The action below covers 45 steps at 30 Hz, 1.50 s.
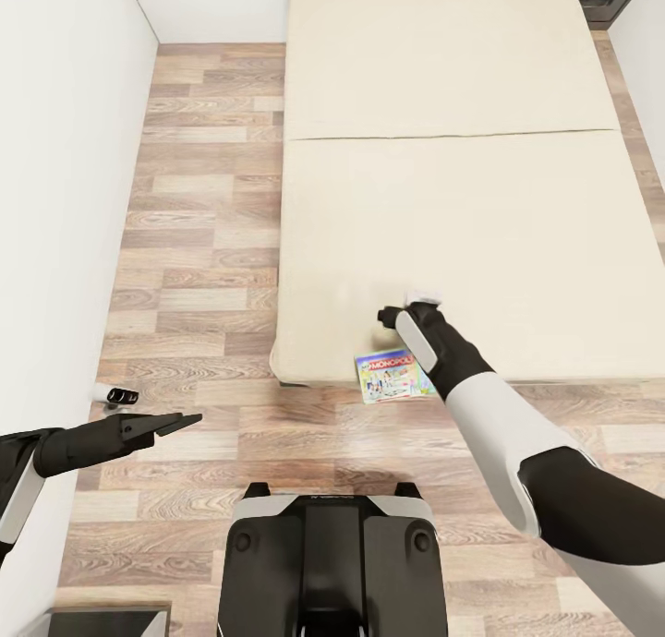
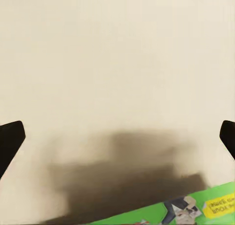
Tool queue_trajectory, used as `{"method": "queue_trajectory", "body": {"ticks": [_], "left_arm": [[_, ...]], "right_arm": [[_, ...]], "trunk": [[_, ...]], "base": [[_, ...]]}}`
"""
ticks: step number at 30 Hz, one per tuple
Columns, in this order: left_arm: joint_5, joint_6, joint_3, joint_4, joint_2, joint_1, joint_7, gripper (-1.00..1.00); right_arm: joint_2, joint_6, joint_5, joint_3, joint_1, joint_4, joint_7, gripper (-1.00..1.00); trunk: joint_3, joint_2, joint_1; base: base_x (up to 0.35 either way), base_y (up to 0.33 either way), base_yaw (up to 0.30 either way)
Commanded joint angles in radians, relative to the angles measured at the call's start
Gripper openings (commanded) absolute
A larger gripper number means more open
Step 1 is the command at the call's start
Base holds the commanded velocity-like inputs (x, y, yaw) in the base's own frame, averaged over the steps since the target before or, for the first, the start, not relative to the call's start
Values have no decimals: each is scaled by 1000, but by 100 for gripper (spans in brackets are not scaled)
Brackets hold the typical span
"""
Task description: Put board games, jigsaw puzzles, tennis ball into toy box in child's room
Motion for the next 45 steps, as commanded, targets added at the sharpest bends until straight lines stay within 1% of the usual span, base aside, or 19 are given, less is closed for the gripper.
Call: {"method": "queue_trajectory", "body": {"ticks": [1,10,18,20,21,22,23,24,26,28,29,31,32,34,35,38,39,43,45], "left_arm": [[0,11,0,0,0,0,-3,100],[0,11,0,0,1,0,-5,100],[0,11,0,0,2,0,-6,100],[0,11,0,0,2,0,-6,100],[0,11,0,0,2,0,-6,100],[0,11,0,0,2,0,-6,100],[0,11,0,0,2,0,-6,100],[0,11,0,0,2,0,-7,100],[0,11,0,0,2,0,-7,100],[0,11,0,0,2,0,-7,100],[0,11,0,0,2,0,-7,100],[1,11,0,0,2,0,-7,100],[1,11,0,0,2,0,-7,100],[1,11,0,0,2,0,-7,100],[1,11,0,0,2,0,-7,100],[1,11,0,0,1,0,-7,100],[1,10,0,0,1,0,-7,100],[0,9,0,0,-2,0,-6,100],[0,9,-1,0,-3,0,-5,100]], "right_arm": [[-1,6,-11,5,0,-11,-10,100],[-1,60,-15,3,0,-110,-10,100],[-3,83,-27,3,0,-130,-6,100],[-3,106,-53,-1,0,-142,-2,100],[-4,133,-81,-5,-1,-160,3,100],[-4,168,-113,-9,0,-193,12,100],[-4,188,-131,-11,2,-214,17,100],[-7,230,-168,-14,12,-267,31,100],[-16,270,-205,-16,33,-332,50,100],[-51,340,-286,-18,105,-494,99,100],[-63,353,-310,-20,128,-539,115,100],[-117,384,-420,-30,240,-710,187,100],[-164,391,-501,-51,339,-799,241,100],[-194,393,-548,-74,405,-836,276,100],[-216,393,-585,-100,465,-862,315,100],[-242,393,-627,-152,566,-888,413,100],[-248,392,-637,-176,610,-895,476,100],[-259,384,-645,-248,728,-905,702,100],[-260,370,-644,-265,759,-906,750,100]], "trunk": [[-1,-2,1],[-1,-2,1],[-1,-2,1],[-1,-2,1],[-1,-2,1],[-1,-2,1],[-1,-2,1],[-1,-2,1],[-1,-2,1],[-1,-2,1],[-1,-2,1],[-1,-2,1],[-1,-2,1],[-1,-2,1],[-1,-2,1],[-1,-2,1],[-1,-2,1],[0,-2,1],[2,-2,1]], "base": [[0,0,0],[0,0,0],[0,0,0],[0,0,0],[0,0,0],[0,0,0],[0,0,0],[0,0,0],[0,0,0],[0,0,0],[0,0,0],[0,0,0],[0,0,0],[0,0,0],[0,0,0],[0,0,0],[0,0,0],[0,0,-1],[0,0,-21]]}}
